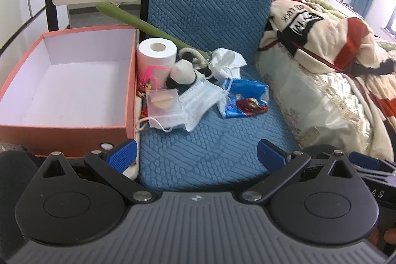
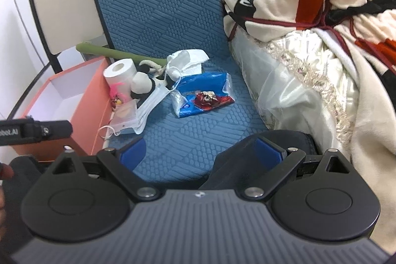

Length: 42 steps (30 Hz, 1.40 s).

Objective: Organize soft objects
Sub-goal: 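Grasp the red candy wrapper with the right tool while the left grasps the clear sachet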

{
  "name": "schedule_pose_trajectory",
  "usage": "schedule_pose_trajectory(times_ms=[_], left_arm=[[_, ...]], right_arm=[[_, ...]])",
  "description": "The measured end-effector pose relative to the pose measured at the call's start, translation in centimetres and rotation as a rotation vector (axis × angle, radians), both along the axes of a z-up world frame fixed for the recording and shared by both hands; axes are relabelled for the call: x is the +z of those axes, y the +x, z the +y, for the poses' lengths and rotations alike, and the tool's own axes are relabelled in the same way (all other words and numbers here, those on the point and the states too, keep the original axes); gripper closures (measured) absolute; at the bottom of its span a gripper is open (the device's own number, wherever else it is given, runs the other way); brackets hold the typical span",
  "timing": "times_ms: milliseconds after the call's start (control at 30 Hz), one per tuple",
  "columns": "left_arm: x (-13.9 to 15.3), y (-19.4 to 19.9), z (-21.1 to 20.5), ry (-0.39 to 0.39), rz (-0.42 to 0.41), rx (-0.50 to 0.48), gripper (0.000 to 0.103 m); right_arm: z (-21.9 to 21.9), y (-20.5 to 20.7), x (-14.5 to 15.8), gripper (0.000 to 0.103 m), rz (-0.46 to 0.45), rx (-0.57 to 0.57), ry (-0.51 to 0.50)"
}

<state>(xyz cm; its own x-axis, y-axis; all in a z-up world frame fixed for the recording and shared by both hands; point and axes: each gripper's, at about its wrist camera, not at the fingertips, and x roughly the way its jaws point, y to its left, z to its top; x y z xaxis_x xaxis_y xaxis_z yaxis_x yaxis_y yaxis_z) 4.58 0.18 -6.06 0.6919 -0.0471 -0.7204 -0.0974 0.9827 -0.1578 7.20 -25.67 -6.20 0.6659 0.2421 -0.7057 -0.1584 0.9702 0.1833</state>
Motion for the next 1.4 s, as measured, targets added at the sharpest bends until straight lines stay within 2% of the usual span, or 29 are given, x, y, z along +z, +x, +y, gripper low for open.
schedule_pose_trajectory(times_ms=[267, 467, 600, 800, 1000, 1133, 1200, 1267, 1333, 1400], left_arm=[[-1.5, 3.1, -0.8, -0.006, -0.003, -0.045, 0.000], [-3.2, 5.3, -1.8, 0.062, -0.001, -0.057, 0.000], [-4.2, 6.3, -2.9, 0.099, -0.032, -0.066, 0.000], [-5.8, 8.0, -4.5, 0.145, -0.042, -0.081, 0.000], [-7.2, 9.9, -4.6, 0.170, -0.051, -0.054, 0.000], [-8.4, 11.5, -4.4, 0.225, -0.046, -0.009, 0.000], [-9.0, 12.2, -4.3, 0.261, -0.055, 0.024, 0.003], [-9.8, 13.0, -3.9, 0.272, -0.051, 0.046, 0.011], [-10.6, 13.8, -3.6, 0.282, -0.043, 0.063, 0.019], [-11.5, 14.6, -3.3, 0.299, -0.036, 0.090, 0.021]], right_arm=[[-0.3, 2.3, -3.0, 0.006, -0.006, -0.050, 0.009], [-0.7, 4.3, -4.2, 0.006, -0.011, -0.098, 0.038], [-1.0, 6.3, -5.1, 0.006, -0.018, -0.134, 0.065], [-0.3, 9.6, -6.5, 0.007, -0.029, -0.140, 0.088], [0.0, 12.7, -8.5, 0.007, -0.018, -0.138, 0.131], [0.2, 14.6, -9.8, 0.007, 0.001, -0.127, 0.174], [0.5, 15.6, -10.5, 0.012, 0.015, -0.118, 0.171], [0.9, 16.9, -11.4, 0.028, 0.050, -0.112, 0.159], [1.0, 18.0, -12.2, 0.030, 0.074, -0.118, 0.159], [1.2, 18.8, -12.6, 0.030, 0.077, -0.135, 0.147]])
